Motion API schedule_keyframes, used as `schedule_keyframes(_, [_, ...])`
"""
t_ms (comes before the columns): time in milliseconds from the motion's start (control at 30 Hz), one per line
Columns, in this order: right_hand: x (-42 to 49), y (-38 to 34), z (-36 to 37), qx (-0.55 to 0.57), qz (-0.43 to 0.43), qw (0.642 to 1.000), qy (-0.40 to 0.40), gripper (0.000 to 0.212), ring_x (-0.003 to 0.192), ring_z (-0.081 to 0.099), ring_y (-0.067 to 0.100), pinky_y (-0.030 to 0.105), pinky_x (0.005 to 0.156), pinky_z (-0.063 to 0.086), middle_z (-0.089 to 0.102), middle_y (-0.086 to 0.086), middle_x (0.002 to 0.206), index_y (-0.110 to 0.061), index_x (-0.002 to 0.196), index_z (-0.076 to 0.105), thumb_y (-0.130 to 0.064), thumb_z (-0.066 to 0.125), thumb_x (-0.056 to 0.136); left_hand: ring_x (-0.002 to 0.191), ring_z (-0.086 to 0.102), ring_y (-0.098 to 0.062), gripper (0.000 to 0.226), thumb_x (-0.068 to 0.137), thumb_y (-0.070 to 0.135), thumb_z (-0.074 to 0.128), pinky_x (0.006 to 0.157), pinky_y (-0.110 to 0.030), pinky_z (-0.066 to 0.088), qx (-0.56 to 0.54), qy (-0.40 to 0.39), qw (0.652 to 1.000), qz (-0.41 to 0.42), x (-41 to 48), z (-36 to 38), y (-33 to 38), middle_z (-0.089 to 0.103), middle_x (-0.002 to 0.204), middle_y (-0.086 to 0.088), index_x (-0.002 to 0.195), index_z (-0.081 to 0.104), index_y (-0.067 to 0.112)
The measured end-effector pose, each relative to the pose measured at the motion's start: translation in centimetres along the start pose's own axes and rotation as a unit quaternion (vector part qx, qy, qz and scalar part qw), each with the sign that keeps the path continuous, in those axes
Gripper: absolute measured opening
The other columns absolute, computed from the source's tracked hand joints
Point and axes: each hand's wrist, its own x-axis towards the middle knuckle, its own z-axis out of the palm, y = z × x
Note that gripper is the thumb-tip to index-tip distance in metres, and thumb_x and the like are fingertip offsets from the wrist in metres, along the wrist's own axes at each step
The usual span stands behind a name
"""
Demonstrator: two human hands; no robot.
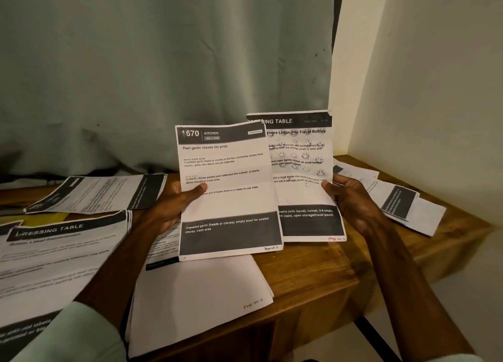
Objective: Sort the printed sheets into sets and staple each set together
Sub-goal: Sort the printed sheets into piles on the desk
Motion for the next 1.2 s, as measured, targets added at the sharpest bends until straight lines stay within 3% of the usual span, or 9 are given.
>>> schedule_keyframes(300, [0.08,0.45,0.36,0.012,0.008,1.000,-0.001,0.032,0.110,0.072,0.033,0.057,0.103,0.052,0.075,0.009,0.120,-0.012,0.132,0.066,-0.010,0.059,0.101,0.105,0.074,-0.028,0.039,0.097,0.008,0.065,0.079,-0.037,0.064,-0.005,0.001,1.000,0.003,0.17,-0.32,-0.26,0.072,0.126,-0.010,0.135,0.060,0.008])
schedule_keyframes(900, [0.07,0.80,0.89,0.041,0.018,0.999,-0.006,0.033,0.111,0.071,0.035,0.051,0.094,0.058,0.074,0.011,0.121,-0.011,0.131,0.066,-0.006,0.058,0.100,0.096,0.076,-0.022,0.025,0.097,0.006,0.065,0.074,-0.033,0.064,-0.013,0.006,1.000,0.009,-0.09,0.31,0.23,0.077,0.111,-0.003,0.120,0.066,0.012])
schedule_keyframes(1200, [0.01,0.80,0.79,0.043,0.021,0.999,-0.002,0.032,0.112,0.070,0.035,0.058,0.103,0.051,0.074,0.010,0.122,-0.013,0.132,0.066,-0.008,0.058,0.101,0.101,0.075,-0.023,0.033,0.097,0.008,0.066,0.073,-0.032,0.063,-0.012,0.014,1.000,0.013,-0.05,0.27,0.30,0.075,0.118,-0.004,0.129,0.064,0.010])
